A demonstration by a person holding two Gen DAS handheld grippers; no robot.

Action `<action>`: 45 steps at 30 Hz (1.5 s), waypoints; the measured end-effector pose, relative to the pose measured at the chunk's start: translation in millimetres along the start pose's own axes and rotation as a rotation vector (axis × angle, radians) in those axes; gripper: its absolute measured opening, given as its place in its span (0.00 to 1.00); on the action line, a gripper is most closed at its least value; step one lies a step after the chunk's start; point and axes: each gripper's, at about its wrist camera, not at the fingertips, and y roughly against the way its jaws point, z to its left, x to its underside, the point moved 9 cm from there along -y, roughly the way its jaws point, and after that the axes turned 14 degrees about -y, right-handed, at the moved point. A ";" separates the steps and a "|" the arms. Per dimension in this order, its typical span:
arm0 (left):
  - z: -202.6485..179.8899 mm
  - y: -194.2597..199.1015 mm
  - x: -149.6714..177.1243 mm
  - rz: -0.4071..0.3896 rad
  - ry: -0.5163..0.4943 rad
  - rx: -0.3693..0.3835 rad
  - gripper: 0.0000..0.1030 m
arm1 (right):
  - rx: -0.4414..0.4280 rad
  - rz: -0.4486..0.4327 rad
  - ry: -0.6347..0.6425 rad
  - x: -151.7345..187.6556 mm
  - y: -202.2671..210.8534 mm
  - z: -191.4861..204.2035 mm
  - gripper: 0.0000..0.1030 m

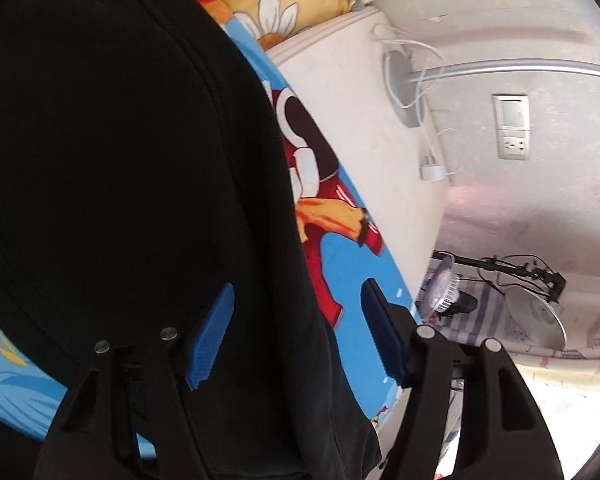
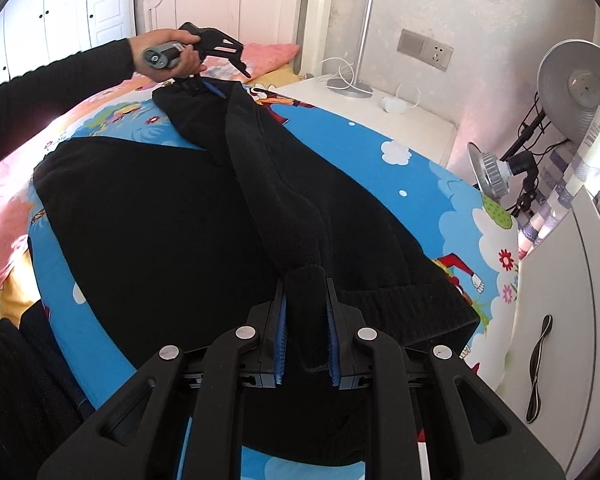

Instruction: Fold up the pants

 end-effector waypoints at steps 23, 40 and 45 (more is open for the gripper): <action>126.9 148.6 301.0 -0.325 -0.023 0.104 0.05 | 0.114 0.140 -0.604 100.9 11.6 -89.7 0.73; 148.2 169.3 291.8 -0.388 -0.045 0.053 0.46 | -0.223 0.048 -1.263 119.0 8.5 -89.2 0.80; 148.4 149.2 283.6 -0.367 -0.011 0.052 0.45 | -0.296 0.051 -1.338 114.8 6.9 -87.0 0.80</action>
